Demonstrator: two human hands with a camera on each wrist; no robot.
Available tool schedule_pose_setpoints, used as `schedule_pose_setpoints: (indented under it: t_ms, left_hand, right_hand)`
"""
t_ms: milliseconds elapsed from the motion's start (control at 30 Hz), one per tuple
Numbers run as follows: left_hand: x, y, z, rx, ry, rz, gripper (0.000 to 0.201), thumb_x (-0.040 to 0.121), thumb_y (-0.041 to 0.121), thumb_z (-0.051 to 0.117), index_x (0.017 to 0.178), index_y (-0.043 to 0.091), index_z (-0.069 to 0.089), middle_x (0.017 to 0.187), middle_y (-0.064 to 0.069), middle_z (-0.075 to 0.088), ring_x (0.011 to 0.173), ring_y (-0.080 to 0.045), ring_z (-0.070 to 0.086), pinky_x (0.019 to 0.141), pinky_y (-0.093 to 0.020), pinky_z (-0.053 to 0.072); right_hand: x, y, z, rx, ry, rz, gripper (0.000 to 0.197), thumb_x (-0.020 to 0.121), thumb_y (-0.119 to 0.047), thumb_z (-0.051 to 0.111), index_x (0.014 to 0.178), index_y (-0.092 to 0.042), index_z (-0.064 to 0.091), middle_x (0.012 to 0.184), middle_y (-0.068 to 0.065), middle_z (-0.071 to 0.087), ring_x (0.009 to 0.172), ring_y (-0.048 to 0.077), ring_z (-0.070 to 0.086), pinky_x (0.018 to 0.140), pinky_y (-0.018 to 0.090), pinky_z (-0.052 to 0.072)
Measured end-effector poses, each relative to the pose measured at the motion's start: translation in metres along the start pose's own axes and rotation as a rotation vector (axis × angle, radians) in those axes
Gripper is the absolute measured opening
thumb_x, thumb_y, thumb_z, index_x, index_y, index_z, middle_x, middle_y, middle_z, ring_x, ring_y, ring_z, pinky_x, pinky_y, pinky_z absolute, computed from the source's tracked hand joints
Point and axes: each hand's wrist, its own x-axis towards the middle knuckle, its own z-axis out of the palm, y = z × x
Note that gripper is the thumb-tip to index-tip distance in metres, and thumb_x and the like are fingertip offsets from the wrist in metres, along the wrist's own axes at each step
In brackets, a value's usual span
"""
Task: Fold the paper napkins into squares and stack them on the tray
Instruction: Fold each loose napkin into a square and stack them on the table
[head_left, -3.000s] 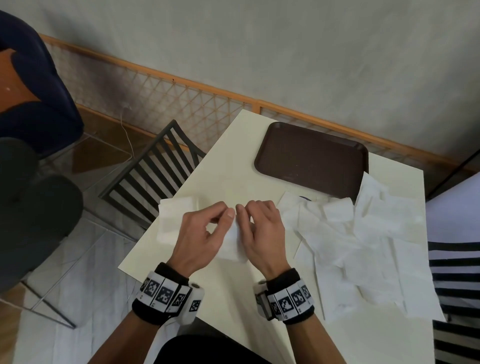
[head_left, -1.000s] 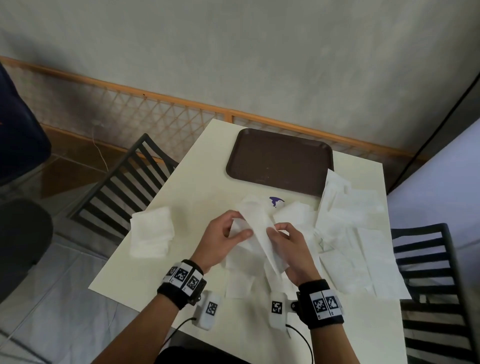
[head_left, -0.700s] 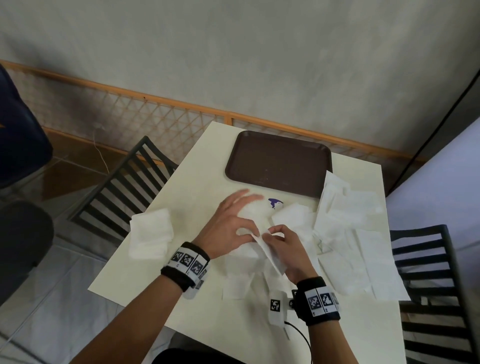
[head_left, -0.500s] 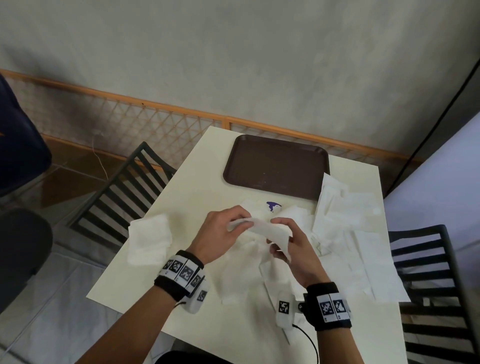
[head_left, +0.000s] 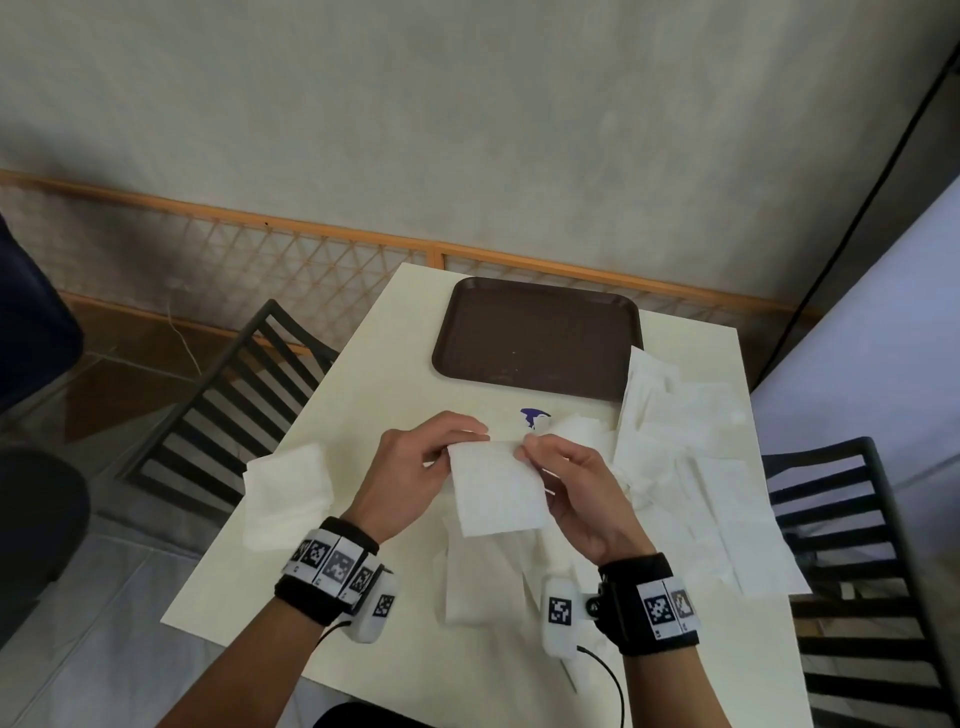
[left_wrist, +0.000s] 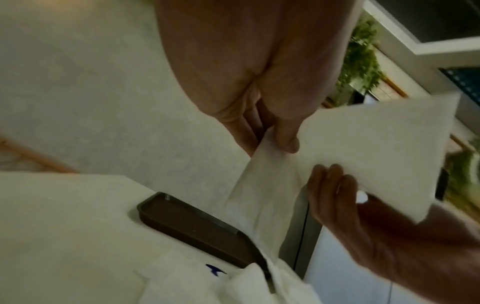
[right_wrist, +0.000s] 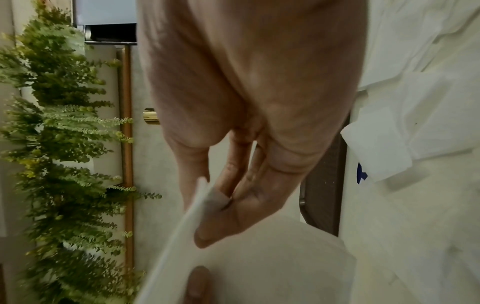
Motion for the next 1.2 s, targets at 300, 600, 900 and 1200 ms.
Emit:
schedule_pose_setpoints:
  t_ms: [300, 600, 900, 1200]
  left_hand:
    - [0.001, 0.012, -0.006, -0.431, 0.085, -0.297, 0.025, 0.108, -0.001, 0.057, 0.119, 0.014, 0.074, 0.092, -0.025, 0.078, 0.094, -0.04, 0.077, 0.082, -0.041, 0.066]
    - [-0.006, 0.014, -0.011, -0.402, 0.129, -0.3, 0.034, 0.11, -0.004, 0.048, 0.095, 0.004, 0.077, 0.099, -0.008, 0.076, 0.094, -0.025, 0.077, 0.081, -0.033, 0.063]
    - [-0.02, 0.006, -0.022, -0.122, 0.088, -0.092, 0.021, 0.101, -0.003, 0.067, 0.093, 0.013, 0.077, 0.09, -0.002, 0.077, 0.082, -0.021, 0.072, 0.076, -0.028, 0.058]
    - [-0.026, 0.019, -0.028, 0.021, 0.075, 0.032, 0.026, 0.105, 0.015, 0.068, 0.081, 0.009, 0.073, 0.074, 0.006, 0.072, 0.073, -0.015, 0.071, 0.074, -0.018, 0.054]
  right_hand:
    - [0.008, 0.002, 0.011, -0.202, 0.074, -0.233, 0.019, 0.084, -0.002, 0.093, 0.092, -0.007, 0.077, 0.097, 0.001, 0.076, 0.081, 0.02, 0.069, 0.071, 0.024, 0.055]
    - [0.008, 0.004, 0.026, -0.379, 0.162, -0.311, 0.019, 0.084, -0.01, 0.096, 0.092, -0.013, 0.078, 0.096, -0.006, 0.078, 0.063, 0.011, 0.06, 0.067, 0.023, 0.052]
    - [0.01, 0.011, 0.031, -0.714, 0.216, -0.439, 0.011, 0.107, -0.036, 0.071, 0.109, -0.027, 0.065, 0.113, -0.015, 0.069, 0.106, 0.009, 0.07, 0.092, 0.038, 0.063]
    - [0.031, 0.043, 0.074, -1.012, 0.088, -0.724, 0.049, 0.117, -0.053, 0.032, 0.078, -0.027, 0.043, 0.065, -0.016, 0.041, 0.071, 0.012, 0.042, 0.072, 0.037, 0.039]
